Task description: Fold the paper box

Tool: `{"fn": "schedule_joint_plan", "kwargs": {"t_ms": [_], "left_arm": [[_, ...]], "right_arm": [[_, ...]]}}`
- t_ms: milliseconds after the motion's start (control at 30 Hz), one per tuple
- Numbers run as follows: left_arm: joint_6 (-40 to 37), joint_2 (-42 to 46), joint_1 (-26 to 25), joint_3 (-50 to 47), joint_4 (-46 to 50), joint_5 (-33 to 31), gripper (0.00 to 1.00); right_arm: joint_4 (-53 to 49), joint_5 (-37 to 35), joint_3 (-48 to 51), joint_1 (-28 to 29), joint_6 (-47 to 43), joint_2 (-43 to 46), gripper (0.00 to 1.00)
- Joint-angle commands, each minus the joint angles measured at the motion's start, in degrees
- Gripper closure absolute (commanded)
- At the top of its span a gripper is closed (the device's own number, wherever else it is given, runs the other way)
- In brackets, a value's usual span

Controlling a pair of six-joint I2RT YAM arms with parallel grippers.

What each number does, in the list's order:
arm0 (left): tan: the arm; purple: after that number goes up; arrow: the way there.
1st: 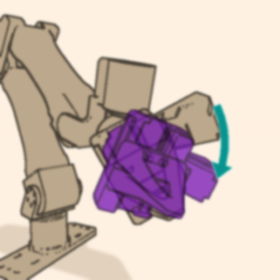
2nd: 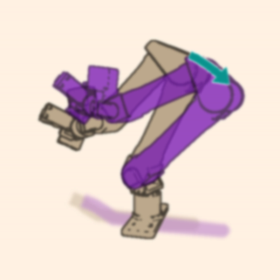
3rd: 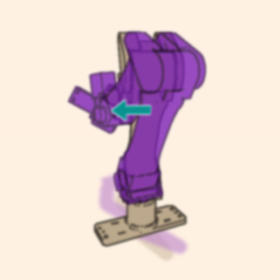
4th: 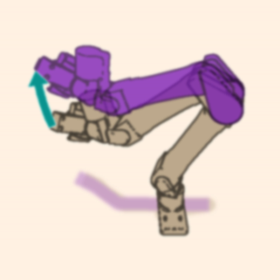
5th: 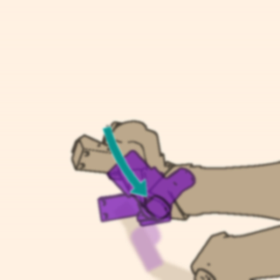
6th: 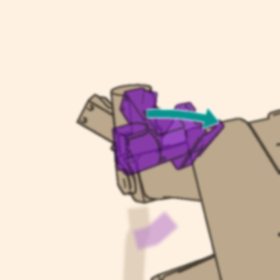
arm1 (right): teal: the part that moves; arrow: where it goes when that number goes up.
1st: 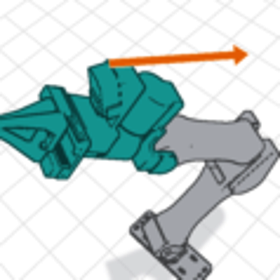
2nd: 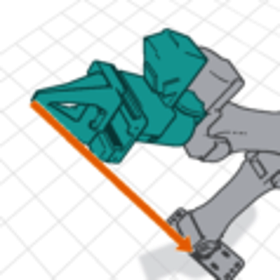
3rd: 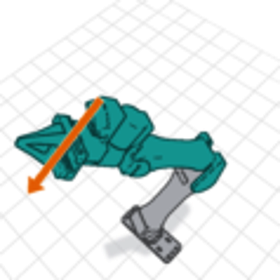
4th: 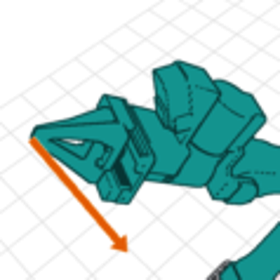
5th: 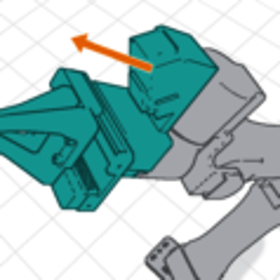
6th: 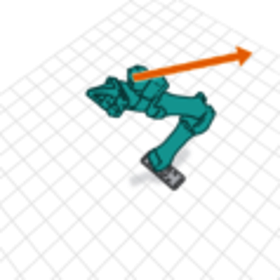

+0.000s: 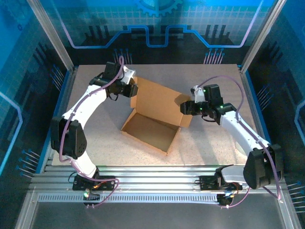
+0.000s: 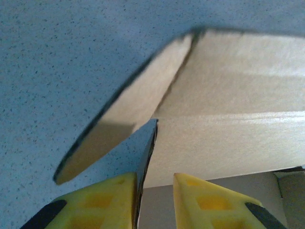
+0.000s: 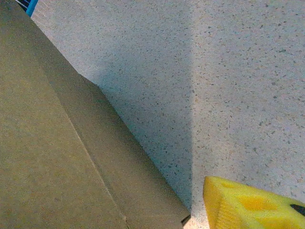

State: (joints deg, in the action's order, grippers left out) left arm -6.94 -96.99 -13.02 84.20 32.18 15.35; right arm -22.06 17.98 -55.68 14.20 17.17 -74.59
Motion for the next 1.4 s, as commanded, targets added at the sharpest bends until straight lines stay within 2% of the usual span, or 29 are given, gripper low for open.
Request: {"fn": "schedule_joint_plan", "kwargs": {"t_ms": [0, 167, 300, 433, 633, 800, 1067, 1367], "left_arm": [[3.26, 2.38, -0.69, -3.0, -2.34, -4.23, 0.73], [5.67, 3.78, -1.02, -5.56, -3.43, -4.39, 0.73], [6.02, 4.42, -1.7, -6.21, -2.75, -4.78, 0.72], [5.96, 4.77, -2.36, -6.34, -2.08, -5.07, 0.72], [7.45, 5.73, -3.48, -6.8, -1.53, -6.6, 0.73], [10.13, 7.63, -4.8, -8.45, -0.98, -9.22, 0.77], [14.56, 10.51, -7.74, -12.05, -0.72, -13.11, 0.8], [24.17, 17.02, -10.92, -21.27, -6.08, -17.61, 0.87]], "right_arm": [[-2.74, -0.96, -0.26, 0.71, 3.01, 2.51, 0.44], [-6.7, -2.4, -0.7, 2.07, 2.78, 2.99, 0.45], [-8.63, -4.85, 0.4, 2.34, 3.0, 4.44, 0.38], [-10.71, -6.31, 0.48, 2.52, 2.9, 5.21, 0.37], [-12.17, -9.22, -0.25, 3.37, 4.76, 5.86, 0.57], [-13.36, -16.73, -0.66, 6.88, 9.1, 6.1, 0.7], [-13.33, -25.38, -0.09, 11.07, 16.31, 6.64, 0.78], [-8.44, -30.87, 0.98, 14.11, 20.41, 7.0, 0.81]]}}
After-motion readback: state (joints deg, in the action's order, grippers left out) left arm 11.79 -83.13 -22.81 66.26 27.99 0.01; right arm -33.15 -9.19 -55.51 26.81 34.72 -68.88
